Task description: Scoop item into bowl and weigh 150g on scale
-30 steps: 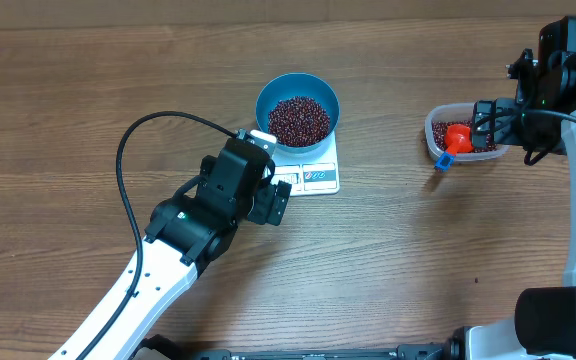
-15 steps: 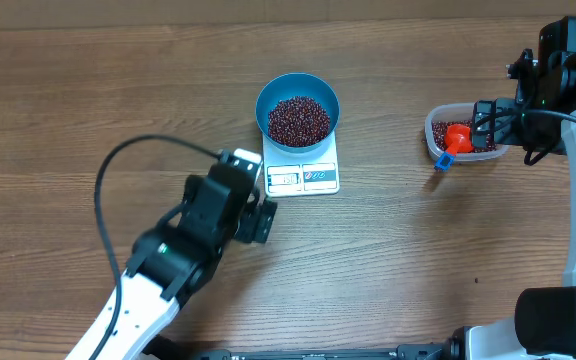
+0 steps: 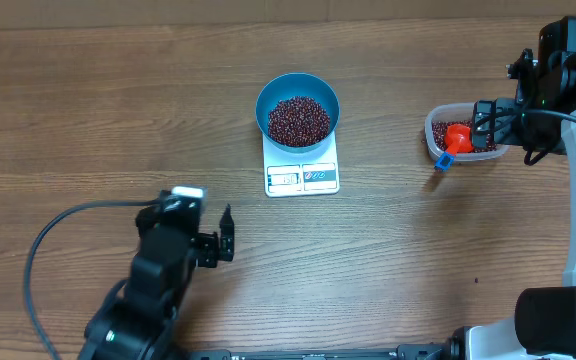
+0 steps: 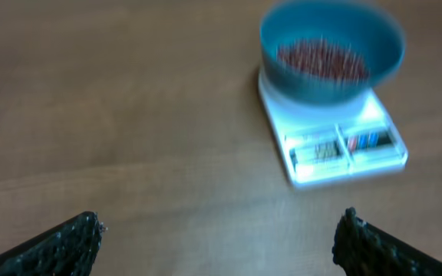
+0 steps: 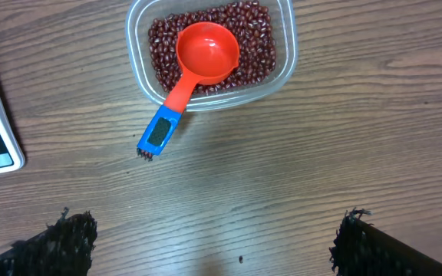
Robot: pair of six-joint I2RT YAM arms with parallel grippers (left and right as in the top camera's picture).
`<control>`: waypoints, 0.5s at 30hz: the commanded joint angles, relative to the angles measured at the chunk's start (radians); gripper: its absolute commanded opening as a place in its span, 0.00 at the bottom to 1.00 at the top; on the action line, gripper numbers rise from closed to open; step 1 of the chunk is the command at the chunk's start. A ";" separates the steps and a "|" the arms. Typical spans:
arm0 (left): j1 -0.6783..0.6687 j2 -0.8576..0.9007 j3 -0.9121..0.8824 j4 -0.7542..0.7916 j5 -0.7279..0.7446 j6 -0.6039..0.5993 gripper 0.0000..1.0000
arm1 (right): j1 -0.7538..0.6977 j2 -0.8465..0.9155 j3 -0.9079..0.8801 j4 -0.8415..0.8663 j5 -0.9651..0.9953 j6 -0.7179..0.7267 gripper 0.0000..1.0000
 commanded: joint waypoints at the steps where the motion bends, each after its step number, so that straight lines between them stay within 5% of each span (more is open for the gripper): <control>1: 0.052 -0.097 -0.066 0.093 0.073 0.027 0.99 | -0.004 -0.013 0.013 0.003 0.010 -0.005 1.00; 15: 0.265 -0.441 -0.392 0.528 0.233 0.034 0.99 | -0.004 -0.013 0.013 0.003 0.009 -0.005 1.00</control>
